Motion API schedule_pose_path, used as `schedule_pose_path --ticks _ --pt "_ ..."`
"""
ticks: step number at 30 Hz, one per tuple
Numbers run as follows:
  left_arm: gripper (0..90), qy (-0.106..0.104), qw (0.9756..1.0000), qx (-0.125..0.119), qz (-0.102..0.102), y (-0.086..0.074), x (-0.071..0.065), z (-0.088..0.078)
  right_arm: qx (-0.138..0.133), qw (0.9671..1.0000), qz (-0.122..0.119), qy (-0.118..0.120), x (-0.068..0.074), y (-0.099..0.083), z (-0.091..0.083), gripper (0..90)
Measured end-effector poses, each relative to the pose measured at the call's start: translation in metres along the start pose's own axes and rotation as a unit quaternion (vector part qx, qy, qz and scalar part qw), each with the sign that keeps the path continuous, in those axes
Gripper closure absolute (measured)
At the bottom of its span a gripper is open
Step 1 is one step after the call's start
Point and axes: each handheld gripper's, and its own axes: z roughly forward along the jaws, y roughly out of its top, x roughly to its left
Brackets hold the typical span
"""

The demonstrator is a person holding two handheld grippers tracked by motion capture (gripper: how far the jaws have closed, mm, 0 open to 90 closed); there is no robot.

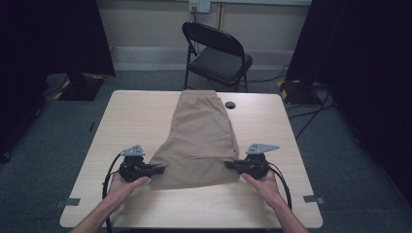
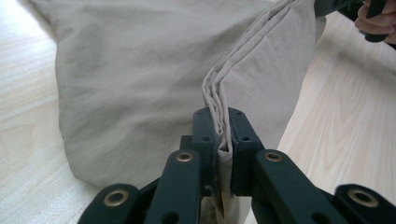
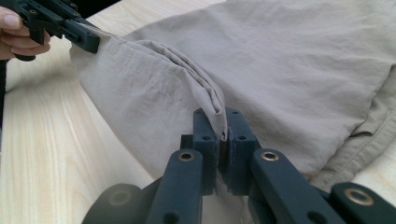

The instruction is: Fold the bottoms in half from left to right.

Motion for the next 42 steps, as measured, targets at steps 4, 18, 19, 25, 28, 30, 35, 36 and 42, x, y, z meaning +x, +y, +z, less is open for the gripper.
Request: schedule_pose_path --ticks 4,18,19,25,28,30,35,36,42 --pt "84.7 -0.003 0.9999 -0.013 0.007 0.002 -0.002 -0.001 -0.007 1.0000 -0.003 -0.004 0.002 0.002 -0.004 85.5" --pt "85.6 -0.012 0.9971 -0.065 0.037 0.013 -0.008 -0.014 -0.042 0.9986 -0.023 -0.023 0.013 0.015 -0.018 85.6" --pt "85.7 -0.011 0.9972 -0.065 0.037 0.014 -0.008 -0.014 -0.046 0.9983 -0.024 -0.027 0.013 0.016 -0.019 85.6" --pt "86.0 -0.020 0.9966 -0.070 0.037 0.017 -0.011 -0.016 -0.059 0.9975 -0.022 -0.031 0.016 0.022 -0.025 85.6" --pt "86.1 -0.019 0.9959 -0.077 0.043 0.021 -0.014 -0.022 -0.071 0.9969 -0.022 -0.028 0.019 0.027 -0.031 85.6" --pt "86.1 -0.019 0.9952 -0.085 0.045 0.024 -0.016 -0.026 -0.076 0.9964 -0.025 -0.026 0.023 0.030 -0.034 85.7" --pt "86.2 -0.023 0.9942 -0.095 0.046 0.028 -0.020 -0.030 -0.083 0.9958 -0.031 -0.024 0.027 0.037 -0.040 85.7" --pt "86.1 -0.021 0.9942 -0.093 0.049 0.029 -0.021 -0.031 -0.083 0.9958 -0.032 -0.024 0.027 0.037 -0.040 85.6" --pt "86.3 -0.024 0.9934 -0.101 0.050 0.033 -0.023 -0.037 -0.086 0.9954 -0.031 -0.025 0.030 0.042 -0.044 85.6"
